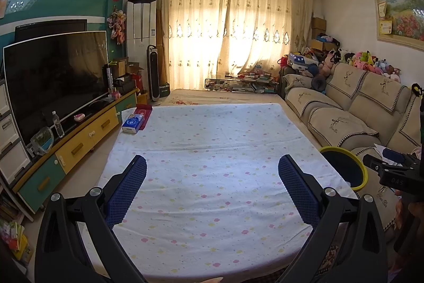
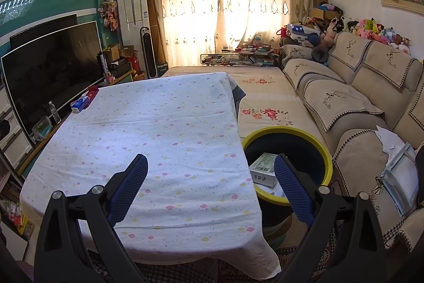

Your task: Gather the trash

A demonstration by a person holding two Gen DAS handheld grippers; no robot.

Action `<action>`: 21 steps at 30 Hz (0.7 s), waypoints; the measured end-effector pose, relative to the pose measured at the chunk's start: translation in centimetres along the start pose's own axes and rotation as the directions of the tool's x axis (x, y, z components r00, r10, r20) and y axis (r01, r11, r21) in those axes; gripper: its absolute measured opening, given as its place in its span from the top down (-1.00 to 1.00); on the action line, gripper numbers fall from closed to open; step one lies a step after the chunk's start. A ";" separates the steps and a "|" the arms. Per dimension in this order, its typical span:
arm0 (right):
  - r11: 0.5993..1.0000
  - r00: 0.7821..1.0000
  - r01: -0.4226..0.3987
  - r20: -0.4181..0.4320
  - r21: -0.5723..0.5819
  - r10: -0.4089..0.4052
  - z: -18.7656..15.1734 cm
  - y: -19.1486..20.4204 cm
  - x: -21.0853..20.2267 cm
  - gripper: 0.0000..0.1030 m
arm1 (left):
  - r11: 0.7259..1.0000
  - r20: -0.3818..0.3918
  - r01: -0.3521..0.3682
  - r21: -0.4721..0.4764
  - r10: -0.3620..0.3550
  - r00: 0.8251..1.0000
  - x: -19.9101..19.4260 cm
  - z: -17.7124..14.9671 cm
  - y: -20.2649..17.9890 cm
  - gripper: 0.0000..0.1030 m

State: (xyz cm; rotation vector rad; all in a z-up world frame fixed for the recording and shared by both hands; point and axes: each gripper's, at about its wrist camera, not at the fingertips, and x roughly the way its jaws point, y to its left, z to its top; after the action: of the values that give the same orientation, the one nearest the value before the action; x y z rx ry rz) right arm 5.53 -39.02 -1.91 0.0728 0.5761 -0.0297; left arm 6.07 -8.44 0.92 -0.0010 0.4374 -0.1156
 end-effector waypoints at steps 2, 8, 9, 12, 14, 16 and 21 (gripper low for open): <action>1.000 1.000 0.001 0.000 0.000 -0.001 0.0 0.0 0.0 -0.77 | 1.000 -0.004 0.003 -0.002 -0.003 1.000 0.2 -0.1 0.0 -0.90; 1.000 1.000 0.003 -0.003 0.004 -0.003 -0.2 0.0 0.3 -0.78 | 1.000 -0.002 0.001 -0.001 -0.001 1.000 0.2 -0.1 0.0 -0.90; 1.000 1.000 0.003 -0.002 0.004 -0.003 -0.2 0.0 0.3 -0.78 | 1.000 -0.003 0.002 -0.001 -0.002 1.000 0.2 -0.2 0.0 -0.90; 1.000 1.000 0.003 -0.002 0.005 -0.003 -0.2 0.0 0.4 -0.78 | 1.000 -0.003 0.001 -0.001 -0.001 1.000 0.2 -0.1 0.0 -0.90; 1.000 1.000 0.003 -0.001 0.006 -0.003 -0.2 0.0 0.5 -0.78 | 1.000 -0.004 0.004 -0.003 -0.004 1.000 0.2 -0.2 0.0 -0.90; 1.000 1.000 0.004 -0.003 0.005 -0.004 -0.2 0.0 0.5 -0.78 | 1.000 -0.005 0.004 -0.002 -0.004 1.000 0.4 -0.2 0.1 -0.90; 1.000 1.000 0.004 -0.007 0.008 -0.004 -0.3 0.0 0.7 -0.78 | 1.000 -0.006 0.005 -0.003 -0.005 1.000 0.5 -0.3 0.1 -0.90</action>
State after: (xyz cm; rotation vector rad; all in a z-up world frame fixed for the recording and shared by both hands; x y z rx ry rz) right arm 5.91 -39.02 -2.53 0.0798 0.5827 -0.0355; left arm 6.44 -8.43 0.45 -0.0045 0.4438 -0.1202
